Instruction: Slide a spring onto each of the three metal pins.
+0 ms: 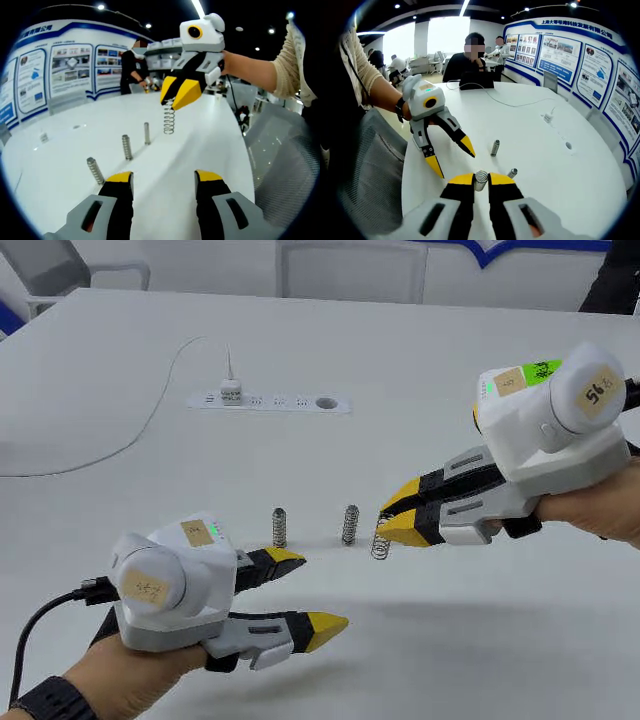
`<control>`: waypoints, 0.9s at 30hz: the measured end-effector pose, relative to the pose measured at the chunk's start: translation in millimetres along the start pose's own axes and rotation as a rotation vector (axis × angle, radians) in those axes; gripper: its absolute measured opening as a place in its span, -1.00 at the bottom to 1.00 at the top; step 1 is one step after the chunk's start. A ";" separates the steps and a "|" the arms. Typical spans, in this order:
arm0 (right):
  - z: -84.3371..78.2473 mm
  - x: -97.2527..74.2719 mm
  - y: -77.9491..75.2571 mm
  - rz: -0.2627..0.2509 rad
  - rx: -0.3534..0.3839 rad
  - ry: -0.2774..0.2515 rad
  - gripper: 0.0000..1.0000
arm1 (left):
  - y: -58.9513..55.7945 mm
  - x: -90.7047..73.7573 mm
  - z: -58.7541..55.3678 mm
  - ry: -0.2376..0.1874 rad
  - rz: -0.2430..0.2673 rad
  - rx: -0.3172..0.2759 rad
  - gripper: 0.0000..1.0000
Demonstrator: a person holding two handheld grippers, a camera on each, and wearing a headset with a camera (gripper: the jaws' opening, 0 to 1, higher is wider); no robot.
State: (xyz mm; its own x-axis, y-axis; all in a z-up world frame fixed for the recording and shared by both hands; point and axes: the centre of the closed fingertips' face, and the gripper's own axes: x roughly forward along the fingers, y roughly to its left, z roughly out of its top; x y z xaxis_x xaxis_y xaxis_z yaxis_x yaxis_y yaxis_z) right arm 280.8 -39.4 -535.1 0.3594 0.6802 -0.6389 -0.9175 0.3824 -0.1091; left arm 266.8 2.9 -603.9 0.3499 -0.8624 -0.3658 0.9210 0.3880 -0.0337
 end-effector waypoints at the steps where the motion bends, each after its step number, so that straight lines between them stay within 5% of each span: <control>1: -0.2 -0.4 -0.9 -0.003 0.002 -0.001 -0.78 | 0.9 -0.8 -0.8 0.001 0.002 -0.001 0.01; 27: -6.0 -17.8 -39.1 -0.094 0.041 -0.007 -0.78 | 28.2 -26.9 -14.1 0.001 0.094 -0.050 0.14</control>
State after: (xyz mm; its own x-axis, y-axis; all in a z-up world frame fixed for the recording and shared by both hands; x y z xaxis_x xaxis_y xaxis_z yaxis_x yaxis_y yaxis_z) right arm 309.2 -70.2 -524.0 0.4445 0.6444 -0.6222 -0.8721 0.4699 -0.1363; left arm 280.9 41.7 -608.1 0.4338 -0.8212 -0.3708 0.8747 0.4825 -0.0453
